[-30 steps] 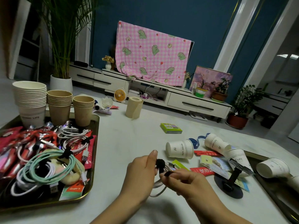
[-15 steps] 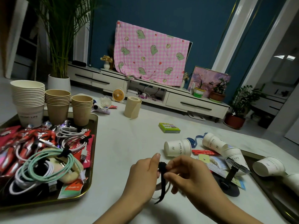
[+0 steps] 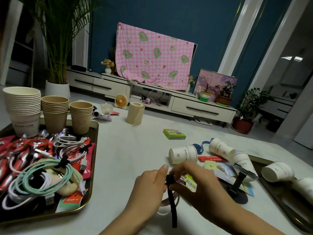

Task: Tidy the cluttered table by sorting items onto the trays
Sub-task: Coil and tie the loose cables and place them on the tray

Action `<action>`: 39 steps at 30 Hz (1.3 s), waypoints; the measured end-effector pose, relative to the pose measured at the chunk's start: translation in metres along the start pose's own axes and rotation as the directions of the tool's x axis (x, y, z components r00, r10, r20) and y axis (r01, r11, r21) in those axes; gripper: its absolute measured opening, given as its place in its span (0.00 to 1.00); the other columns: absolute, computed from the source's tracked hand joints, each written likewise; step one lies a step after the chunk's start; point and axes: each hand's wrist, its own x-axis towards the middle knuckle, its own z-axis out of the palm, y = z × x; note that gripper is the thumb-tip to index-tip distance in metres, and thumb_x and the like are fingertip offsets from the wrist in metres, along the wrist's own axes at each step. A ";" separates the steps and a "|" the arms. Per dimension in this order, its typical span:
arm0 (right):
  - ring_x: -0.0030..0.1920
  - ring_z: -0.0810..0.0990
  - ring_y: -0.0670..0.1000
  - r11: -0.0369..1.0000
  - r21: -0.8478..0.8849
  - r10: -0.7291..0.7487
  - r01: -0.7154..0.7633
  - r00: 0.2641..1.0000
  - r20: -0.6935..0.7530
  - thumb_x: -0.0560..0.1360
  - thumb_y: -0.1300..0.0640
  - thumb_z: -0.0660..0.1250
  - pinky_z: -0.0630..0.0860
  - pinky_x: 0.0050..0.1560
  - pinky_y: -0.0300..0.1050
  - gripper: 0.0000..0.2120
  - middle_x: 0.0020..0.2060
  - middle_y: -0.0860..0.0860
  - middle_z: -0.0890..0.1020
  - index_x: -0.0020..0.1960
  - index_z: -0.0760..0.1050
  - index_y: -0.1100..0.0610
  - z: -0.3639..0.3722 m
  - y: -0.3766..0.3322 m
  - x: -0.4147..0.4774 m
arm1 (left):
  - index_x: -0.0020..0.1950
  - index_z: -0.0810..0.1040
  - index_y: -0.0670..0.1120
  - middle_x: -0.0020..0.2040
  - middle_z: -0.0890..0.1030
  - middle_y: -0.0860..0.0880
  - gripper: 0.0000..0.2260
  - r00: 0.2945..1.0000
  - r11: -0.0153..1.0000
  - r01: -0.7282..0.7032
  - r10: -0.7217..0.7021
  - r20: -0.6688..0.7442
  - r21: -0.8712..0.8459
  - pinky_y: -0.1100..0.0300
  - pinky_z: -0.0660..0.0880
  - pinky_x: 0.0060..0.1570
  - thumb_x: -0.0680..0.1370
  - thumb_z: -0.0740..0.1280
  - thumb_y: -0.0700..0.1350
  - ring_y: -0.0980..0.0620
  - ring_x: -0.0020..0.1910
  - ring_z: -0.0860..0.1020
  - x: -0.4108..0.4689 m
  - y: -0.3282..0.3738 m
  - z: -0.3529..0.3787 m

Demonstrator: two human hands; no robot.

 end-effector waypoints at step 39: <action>0.36 0.77 0.46 0.147 0.764 0.563 -0.628 0.689 0.457 0.72 0.63 0.68 0.70 0.38 0.38 0.06 0.35 0.51 0.81 0.48 0.80 0.59 0.016 -0.002 0.001 | 0.41 0.77 0.54 0.42 0.83 0.53 0.18 0.912 0.855 -0.409 0.369 0.180 0.320 0.55 0.74 0.47 0.80 0.51 0.56 0.54 0.42 0.79 -0.005 -0.018 -0.002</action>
